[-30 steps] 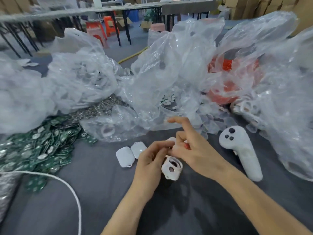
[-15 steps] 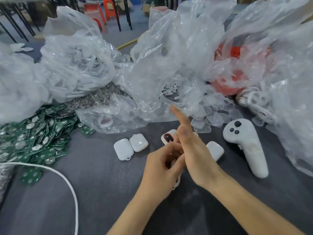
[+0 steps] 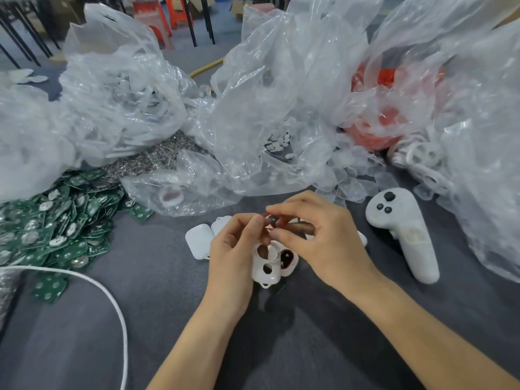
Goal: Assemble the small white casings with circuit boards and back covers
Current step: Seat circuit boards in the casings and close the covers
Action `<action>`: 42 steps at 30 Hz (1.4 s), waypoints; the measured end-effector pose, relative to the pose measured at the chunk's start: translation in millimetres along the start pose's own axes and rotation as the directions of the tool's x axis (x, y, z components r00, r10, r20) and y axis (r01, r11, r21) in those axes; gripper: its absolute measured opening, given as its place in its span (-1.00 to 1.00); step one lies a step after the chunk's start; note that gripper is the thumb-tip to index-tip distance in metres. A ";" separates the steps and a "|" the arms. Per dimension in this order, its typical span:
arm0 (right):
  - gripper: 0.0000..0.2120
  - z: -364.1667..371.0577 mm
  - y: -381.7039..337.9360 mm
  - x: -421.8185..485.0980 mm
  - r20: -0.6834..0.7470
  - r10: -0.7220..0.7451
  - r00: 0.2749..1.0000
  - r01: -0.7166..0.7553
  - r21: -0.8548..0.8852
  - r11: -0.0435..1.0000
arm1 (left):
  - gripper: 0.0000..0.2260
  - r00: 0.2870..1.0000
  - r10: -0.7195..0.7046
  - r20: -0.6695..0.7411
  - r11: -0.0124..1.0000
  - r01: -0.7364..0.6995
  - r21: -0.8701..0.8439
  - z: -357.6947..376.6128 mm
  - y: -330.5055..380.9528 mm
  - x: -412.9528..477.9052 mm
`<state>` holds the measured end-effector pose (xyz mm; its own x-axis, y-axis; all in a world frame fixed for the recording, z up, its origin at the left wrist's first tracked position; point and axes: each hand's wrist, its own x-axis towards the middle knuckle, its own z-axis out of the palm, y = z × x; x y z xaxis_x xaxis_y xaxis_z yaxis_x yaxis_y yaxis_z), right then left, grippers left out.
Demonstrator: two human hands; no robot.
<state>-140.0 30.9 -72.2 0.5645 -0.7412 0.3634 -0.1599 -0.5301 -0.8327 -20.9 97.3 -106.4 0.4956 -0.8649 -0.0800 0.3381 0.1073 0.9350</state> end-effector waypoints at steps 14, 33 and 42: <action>-0.84 5.2 2.8 -5.7 0.027 0.193 0.981 -0.195 0.133 0.972 | -0.63 0.998 0.039 0.042 0.988 -0.033 -0.151 -3.8 4.1 0.9; -0.81 14.5 5.8 -10.8 -0.141 0.005 0.990 -0.028 -0.159 0.987 | -0.57 0.997 0.079 -0.015 0.994 -0.080 -0.068 6.7 -1.0 -8.5; -0.81 12.9 5.4 -11.8 -0.043 -0.108 0.993 0.095 -0.230 0.969 | -0.44 0.997 0.074 0.029 0.989 -0.070 -0.131 4.5 -0.5 -8.1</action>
<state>-137.1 42.0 -86.4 0.5428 -0.6970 0.4687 -0.2876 -0.6785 -0.6760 -28.7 102.1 -104.7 0.4957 -0.8685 -0.0002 0.4046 0.2307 0.8849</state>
